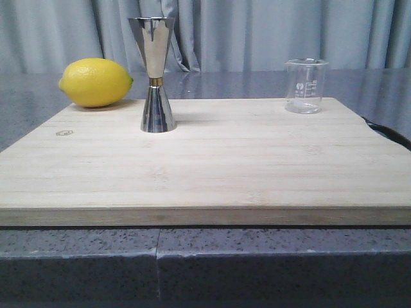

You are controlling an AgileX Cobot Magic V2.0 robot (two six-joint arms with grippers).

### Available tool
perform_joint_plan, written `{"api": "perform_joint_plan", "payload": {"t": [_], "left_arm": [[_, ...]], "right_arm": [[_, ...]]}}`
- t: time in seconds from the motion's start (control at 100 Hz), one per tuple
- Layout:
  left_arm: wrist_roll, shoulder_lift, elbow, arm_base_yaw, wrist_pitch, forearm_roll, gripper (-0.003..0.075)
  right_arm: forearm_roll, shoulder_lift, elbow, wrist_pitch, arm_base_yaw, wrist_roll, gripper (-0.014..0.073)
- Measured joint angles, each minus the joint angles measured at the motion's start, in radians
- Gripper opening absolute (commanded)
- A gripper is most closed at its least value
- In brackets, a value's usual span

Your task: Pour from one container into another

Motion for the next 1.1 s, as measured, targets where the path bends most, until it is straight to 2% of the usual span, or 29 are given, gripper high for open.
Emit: {"api": "perform_joint_plan", "payload": {"t": [0.36, 0.43, 0.56, 0.65, 1.1], "left_arm": [[0.000, 0.000, 0.000, 0.000, 0.000, 0.000, -0.0019], [0.000, 0.000, 0.000, 0.000, 0.000, 0.000, -0.0019], [0.000, 0.000, 0.000, 0.000, 0.000, 0.000, -0.0019], [0.000, 0.000, 0.000, 0.000, 0.000, 0.000, -0.0019], [0.000, 0.000, 0.000, 0.000, 0.000, 0.000, -0.0019]], "right_arm": [[0.000, 0.000, 0.000, -0.045, 0.000, -0.014, -0.0071], [0.019, 0.000, 0.000, -0.069, 0.000, -0.079, -0.0071], [0.089, 0.000, 0.000, -0.105, 0.000, -0.287, -0.0071], [0.108, 0.000, 0.000, -0.126, 0.000, -0.345, -0.0071], [0.118, 0.000, 0.000, -0.133, 0.000, -0.372, -0.0071]]}}
